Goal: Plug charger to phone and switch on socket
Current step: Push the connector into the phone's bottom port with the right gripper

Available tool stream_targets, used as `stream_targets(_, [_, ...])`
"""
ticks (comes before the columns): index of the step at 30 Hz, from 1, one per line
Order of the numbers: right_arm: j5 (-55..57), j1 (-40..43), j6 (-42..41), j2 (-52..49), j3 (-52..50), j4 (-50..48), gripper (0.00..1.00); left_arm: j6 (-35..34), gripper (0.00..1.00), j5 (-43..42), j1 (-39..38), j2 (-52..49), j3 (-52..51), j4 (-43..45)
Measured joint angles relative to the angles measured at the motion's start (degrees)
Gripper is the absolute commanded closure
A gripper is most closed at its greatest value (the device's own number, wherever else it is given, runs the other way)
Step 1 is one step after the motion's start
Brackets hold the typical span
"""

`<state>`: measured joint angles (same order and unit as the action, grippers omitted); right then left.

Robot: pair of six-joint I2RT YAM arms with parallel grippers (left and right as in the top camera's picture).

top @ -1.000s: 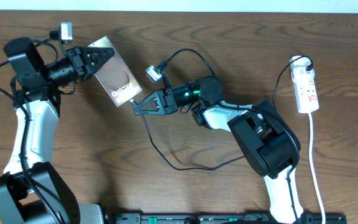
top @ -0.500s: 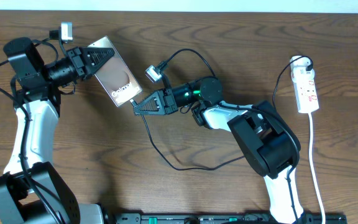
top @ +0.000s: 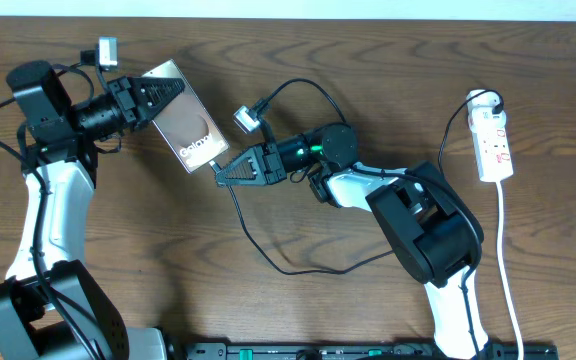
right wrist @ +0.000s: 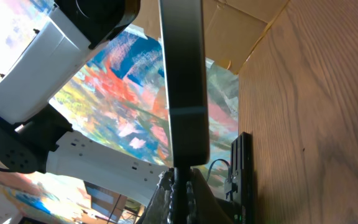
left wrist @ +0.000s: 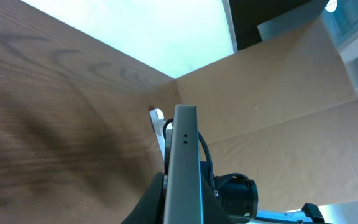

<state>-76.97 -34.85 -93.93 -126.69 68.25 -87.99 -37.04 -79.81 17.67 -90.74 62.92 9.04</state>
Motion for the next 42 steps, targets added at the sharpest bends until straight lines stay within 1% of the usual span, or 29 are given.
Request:
stream_targets(11, [-0.2, 0.0, 0.1, 0.0, 0.0, 0.0, 0.99, 0.9, 0.93, -0.4, 0.0, 0.0, 0.0, 0.0])
stream_targets(26, [-0.5, 0.0, 3.5, 0.0, 0.0, 0.0, 0.99, 0.9, 0.93, -0.8, 0.0, 0.0, 0.0, 0.0])
stream_targets(42, [-1.0, 0.0, 3.7, 0.0, 0.0, 0.0, 0.99, 1.1, 0.93, -0.8, -1.4, 0.0, 0.0, 0.1])
